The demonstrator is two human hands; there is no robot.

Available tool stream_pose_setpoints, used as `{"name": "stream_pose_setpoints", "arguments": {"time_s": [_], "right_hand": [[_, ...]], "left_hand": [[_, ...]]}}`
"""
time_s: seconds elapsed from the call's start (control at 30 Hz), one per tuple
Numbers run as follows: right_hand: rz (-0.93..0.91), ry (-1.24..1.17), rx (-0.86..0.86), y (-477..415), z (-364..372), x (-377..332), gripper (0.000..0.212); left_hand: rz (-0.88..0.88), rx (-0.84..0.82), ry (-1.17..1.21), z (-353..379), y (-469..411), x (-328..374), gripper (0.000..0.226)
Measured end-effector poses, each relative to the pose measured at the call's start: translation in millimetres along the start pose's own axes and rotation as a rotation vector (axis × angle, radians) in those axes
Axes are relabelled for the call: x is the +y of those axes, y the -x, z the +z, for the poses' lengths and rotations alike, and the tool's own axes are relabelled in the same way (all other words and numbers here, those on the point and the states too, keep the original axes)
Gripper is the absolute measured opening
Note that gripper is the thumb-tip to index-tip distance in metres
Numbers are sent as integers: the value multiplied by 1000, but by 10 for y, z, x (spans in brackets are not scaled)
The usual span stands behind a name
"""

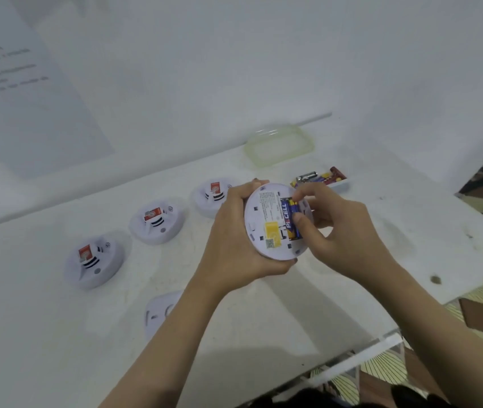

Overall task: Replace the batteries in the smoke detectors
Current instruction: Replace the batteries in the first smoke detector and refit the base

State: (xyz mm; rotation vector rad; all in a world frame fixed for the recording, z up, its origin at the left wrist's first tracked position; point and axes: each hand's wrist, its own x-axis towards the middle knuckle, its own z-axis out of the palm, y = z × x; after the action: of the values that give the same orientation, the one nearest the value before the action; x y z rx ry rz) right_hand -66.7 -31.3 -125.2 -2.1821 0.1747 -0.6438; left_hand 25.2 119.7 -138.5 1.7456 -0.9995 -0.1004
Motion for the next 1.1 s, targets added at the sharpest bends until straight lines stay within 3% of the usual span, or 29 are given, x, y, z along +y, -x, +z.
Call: {"name": "stream_pose_setpoints", "arguments": {"time_s": [0.37, 0.7, 1.1], "right_hand": [[16, 19, 10, -34, -366, 204, 22], [-134, -29, 213, 2, -449, 407, 35], [-41, 0, 136, -58, -610, 637, 16]], "left_hand": [[12, -27, 89, 449, -230, 19, 95], [4, 27, 148, 635, -384, 96, 95], [17, 16, -30, 902, -498, 95, 98]]}}
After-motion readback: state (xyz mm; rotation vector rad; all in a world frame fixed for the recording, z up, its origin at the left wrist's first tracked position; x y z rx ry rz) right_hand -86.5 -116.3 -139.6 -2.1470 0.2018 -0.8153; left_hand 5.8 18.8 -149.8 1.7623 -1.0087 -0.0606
